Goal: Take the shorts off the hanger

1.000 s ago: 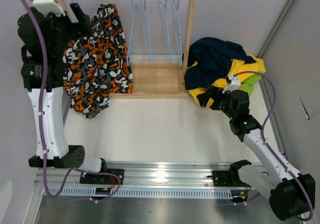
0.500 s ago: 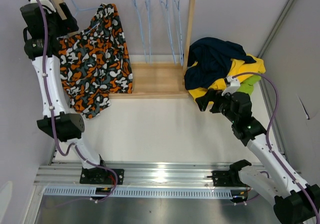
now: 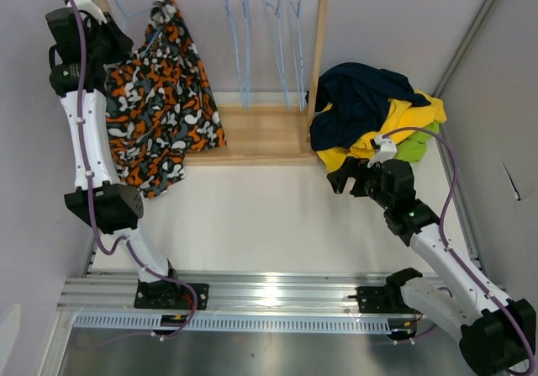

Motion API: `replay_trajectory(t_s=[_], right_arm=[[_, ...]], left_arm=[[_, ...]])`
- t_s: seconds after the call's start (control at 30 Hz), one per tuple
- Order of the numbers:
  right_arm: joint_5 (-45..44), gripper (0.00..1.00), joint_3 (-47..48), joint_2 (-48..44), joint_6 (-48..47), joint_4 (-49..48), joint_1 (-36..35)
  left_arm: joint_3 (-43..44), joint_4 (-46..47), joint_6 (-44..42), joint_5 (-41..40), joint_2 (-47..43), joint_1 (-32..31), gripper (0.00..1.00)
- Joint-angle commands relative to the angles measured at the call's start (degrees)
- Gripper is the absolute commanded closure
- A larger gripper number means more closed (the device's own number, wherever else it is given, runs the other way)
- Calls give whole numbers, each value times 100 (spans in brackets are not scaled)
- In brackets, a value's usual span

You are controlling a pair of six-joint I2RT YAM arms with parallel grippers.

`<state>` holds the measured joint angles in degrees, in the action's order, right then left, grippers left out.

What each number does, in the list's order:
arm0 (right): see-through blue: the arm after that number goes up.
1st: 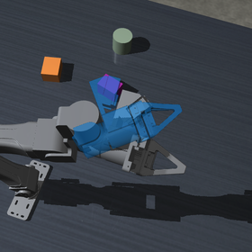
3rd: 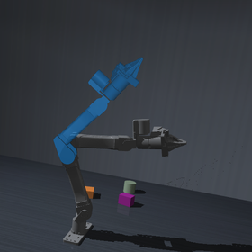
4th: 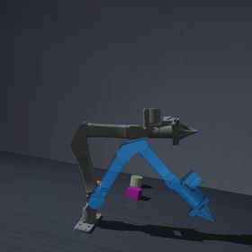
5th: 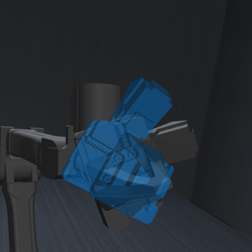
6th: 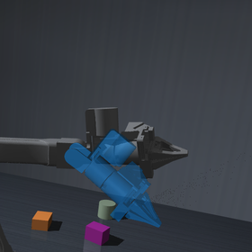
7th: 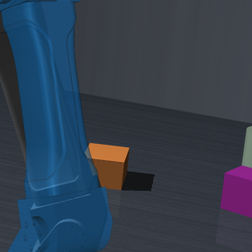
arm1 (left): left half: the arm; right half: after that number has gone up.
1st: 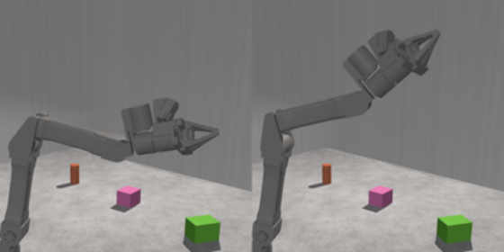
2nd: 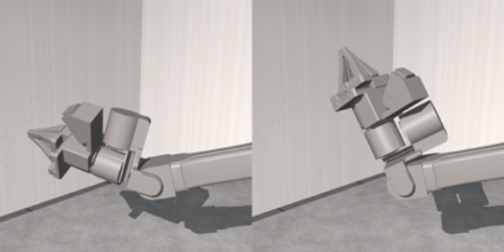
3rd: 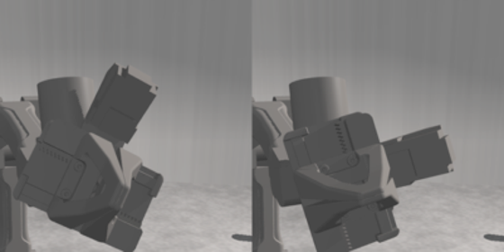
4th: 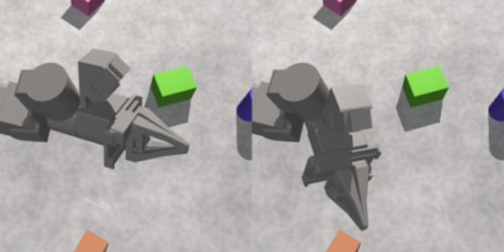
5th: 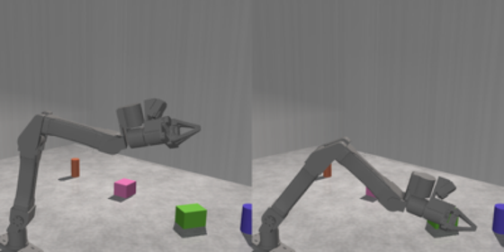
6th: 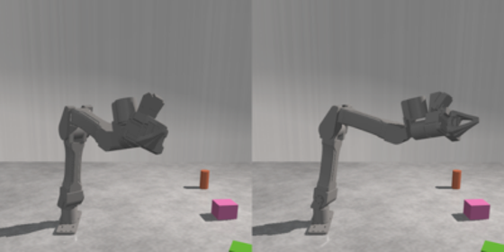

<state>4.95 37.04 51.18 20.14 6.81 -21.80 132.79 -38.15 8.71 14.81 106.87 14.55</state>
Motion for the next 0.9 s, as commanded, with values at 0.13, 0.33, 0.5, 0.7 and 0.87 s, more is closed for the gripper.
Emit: replay_trajectory(t_s=[0.13, 0.33, 0.5, 0.7, 0.87], right_arm=[[-82, 1, -56, -151, 34, -347, -35], [-12, 1, -109, -336, 157, -338, -35], [-47, 1, -109, -600, 244, -207, -105], [-73, 1, 40, -872, 201, -75, -131], [374, 1, 383, -1057, 25, -101, -158]], left_arm=[[177, 106, -71, -13, 10, -311, 100], [1353, -96, -133, -250, -61, -962, 100], [1311, 133, -159, -408, -937, -1331, 100], [242, -385, -413, -575, -2037, -1612, 100], [-1672, -816, -791, -549, -3592, -1718, 100]])
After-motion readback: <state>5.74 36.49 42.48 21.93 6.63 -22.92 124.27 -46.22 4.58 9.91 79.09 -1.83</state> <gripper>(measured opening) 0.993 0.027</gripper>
